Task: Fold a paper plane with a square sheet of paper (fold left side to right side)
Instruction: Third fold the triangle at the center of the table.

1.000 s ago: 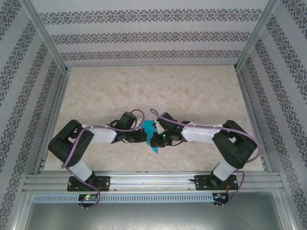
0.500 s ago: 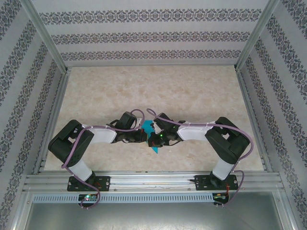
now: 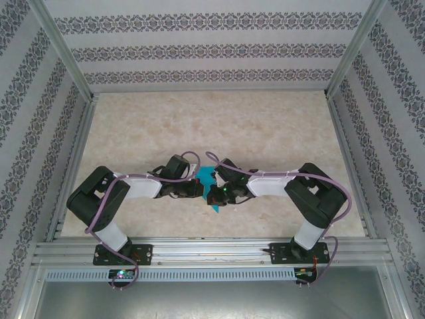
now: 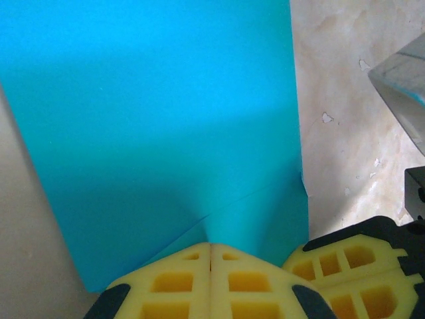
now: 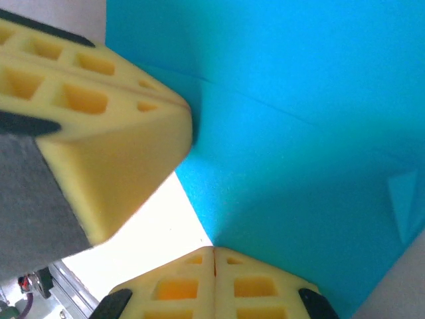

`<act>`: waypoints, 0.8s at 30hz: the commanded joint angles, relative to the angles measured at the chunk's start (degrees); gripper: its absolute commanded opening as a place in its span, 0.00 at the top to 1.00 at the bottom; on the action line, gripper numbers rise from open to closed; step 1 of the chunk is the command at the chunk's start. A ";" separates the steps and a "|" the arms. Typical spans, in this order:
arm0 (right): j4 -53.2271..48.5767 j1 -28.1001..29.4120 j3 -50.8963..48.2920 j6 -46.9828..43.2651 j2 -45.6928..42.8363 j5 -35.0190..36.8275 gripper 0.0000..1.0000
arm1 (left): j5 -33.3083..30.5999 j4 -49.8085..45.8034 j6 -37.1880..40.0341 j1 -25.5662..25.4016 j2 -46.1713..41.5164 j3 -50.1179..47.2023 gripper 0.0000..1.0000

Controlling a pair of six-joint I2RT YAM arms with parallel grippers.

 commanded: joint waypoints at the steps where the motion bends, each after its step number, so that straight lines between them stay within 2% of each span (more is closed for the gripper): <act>1: -6.11 0.41 -3.19 0.55 -1.21 0.76 1.00 | -5.28 -7.01 1.78 -0.28 1.48 -0.48 1.00; 24: -12.11 0.41 -8.59 -1.31 -6.97 -0.20 1.00 | -5.61 -7.31 0.14 -0.28 1.90 -0.16 1.00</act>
